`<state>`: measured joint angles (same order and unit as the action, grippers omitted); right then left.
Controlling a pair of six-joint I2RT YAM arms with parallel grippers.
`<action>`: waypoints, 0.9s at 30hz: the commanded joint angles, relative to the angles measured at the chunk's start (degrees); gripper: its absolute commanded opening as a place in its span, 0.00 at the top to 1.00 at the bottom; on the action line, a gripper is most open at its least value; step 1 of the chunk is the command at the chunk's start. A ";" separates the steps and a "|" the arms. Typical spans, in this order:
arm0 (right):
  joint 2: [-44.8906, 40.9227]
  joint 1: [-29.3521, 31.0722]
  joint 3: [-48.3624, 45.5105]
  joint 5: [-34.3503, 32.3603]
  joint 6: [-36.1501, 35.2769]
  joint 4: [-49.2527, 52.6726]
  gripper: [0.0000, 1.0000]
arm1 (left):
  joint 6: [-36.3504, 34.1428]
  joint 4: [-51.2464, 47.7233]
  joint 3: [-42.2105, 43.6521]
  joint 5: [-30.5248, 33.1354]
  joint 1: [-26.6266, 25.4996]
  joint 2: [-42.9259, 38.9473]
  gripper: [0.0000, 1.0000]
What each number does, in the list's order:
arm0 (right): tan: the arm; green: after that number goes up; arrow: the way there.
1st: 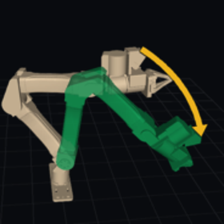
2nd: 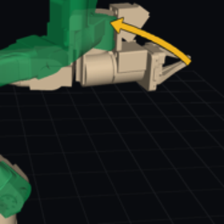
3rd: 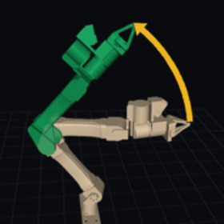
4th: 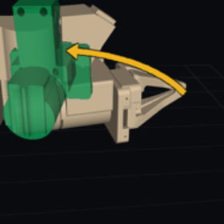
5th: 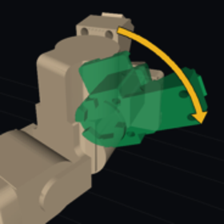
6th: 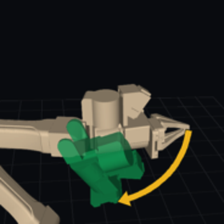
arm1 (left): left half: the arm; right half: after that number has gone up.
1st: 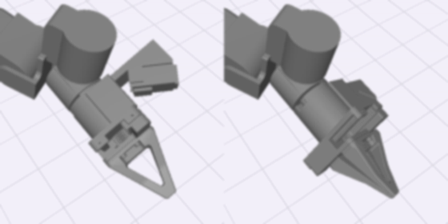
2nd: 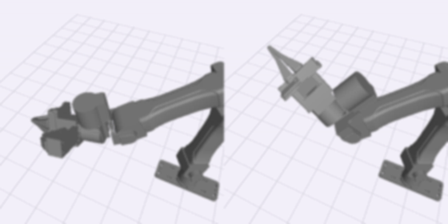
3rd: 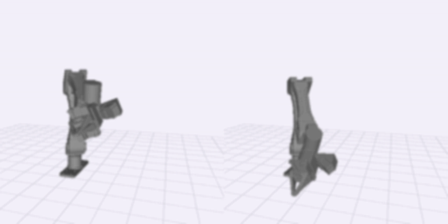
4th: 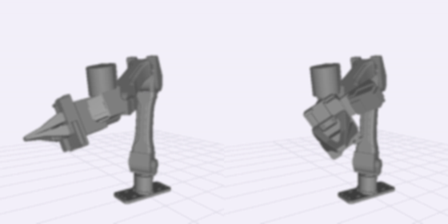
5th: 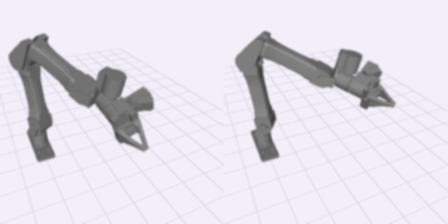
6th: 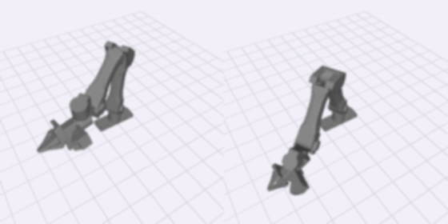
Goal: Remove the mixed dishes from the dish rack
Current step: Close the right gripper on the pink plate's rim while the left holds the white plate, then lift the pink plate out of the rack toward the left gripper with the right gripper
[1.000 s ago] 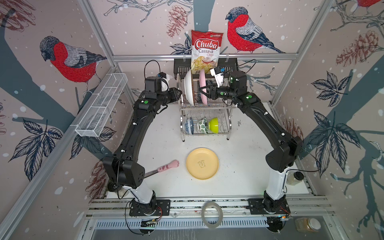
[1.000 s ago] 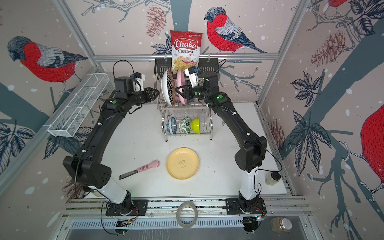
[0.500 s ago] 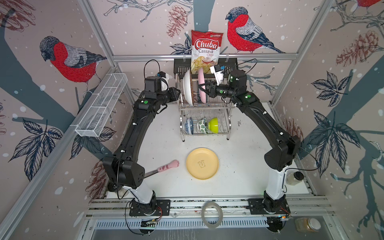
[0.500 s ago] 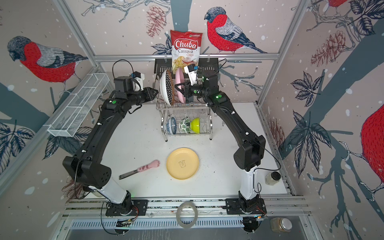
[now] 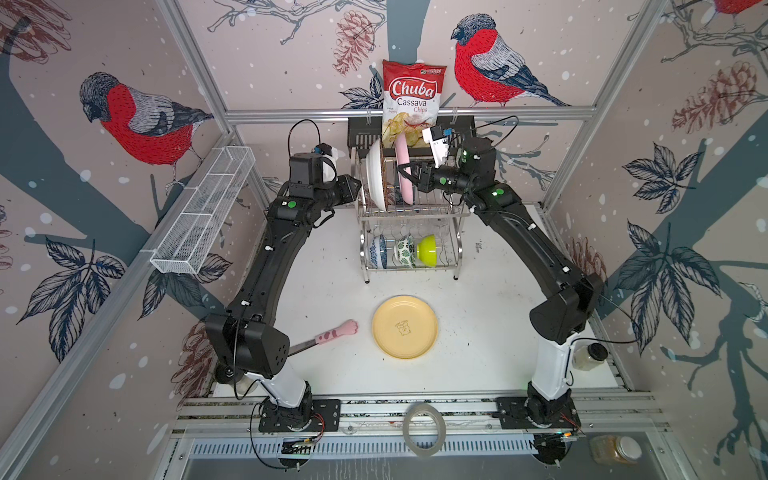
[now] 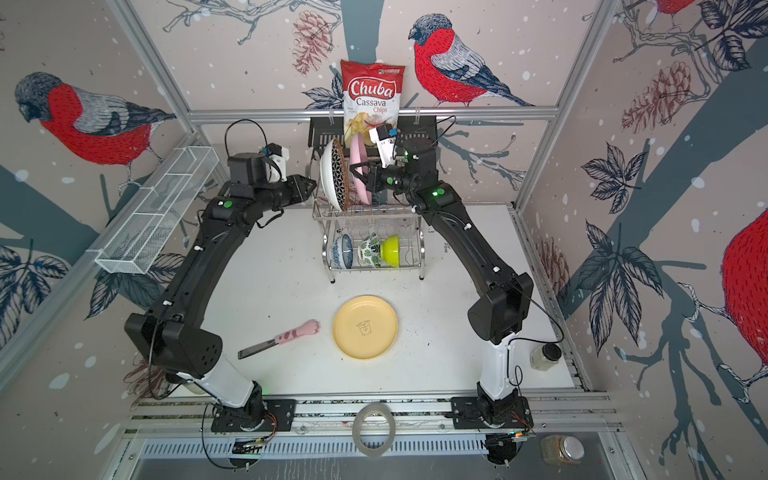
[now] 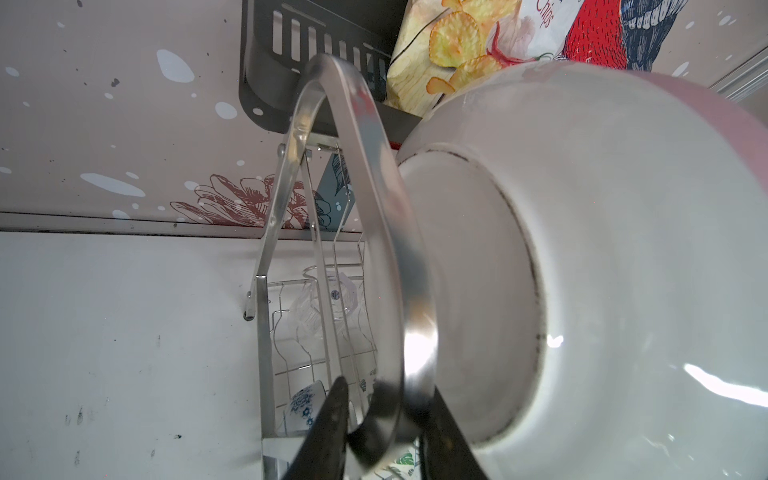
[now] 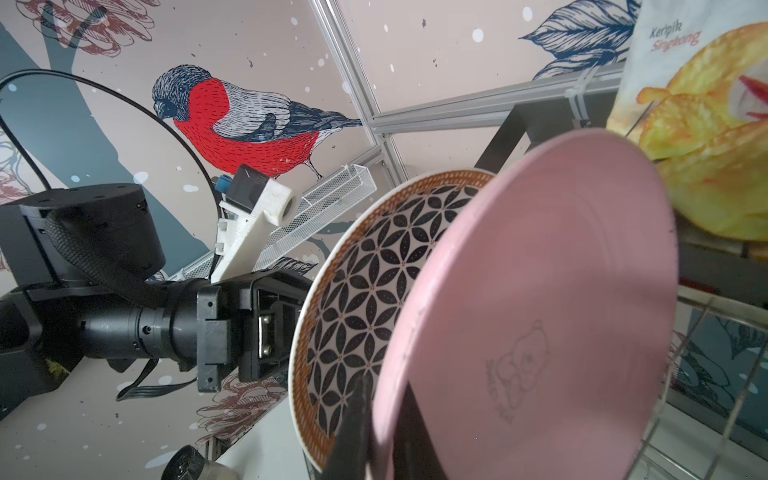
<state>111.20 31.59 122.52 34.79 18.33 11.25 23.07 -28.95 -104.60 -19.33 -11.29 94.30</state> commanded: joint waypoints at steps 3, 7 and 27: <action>-2.05 0.29 0.80 0.04 0.95 -1.70 1.00 | -0.53 -0.21 -1.05 -0.57 0.04 -0.31 0.65; -3.77 0.31 0.63 -0.02 1.21 -1.73 1.00 | -0.75 -1.10 -2.38 -0.58 0.19 -0.34 0.50; -29.14 20.28 -23.44 -37.01 -18.71 0.97 1.00 | 2.27 -7.41 -0.92 2.28 0.30 -10.83 0.04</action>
<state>84.01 49.69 101.58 9.65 5.04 13.47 25.04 -34.11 -104.92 -18.06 -11.07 84.53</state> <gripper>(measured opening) 0.093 0.967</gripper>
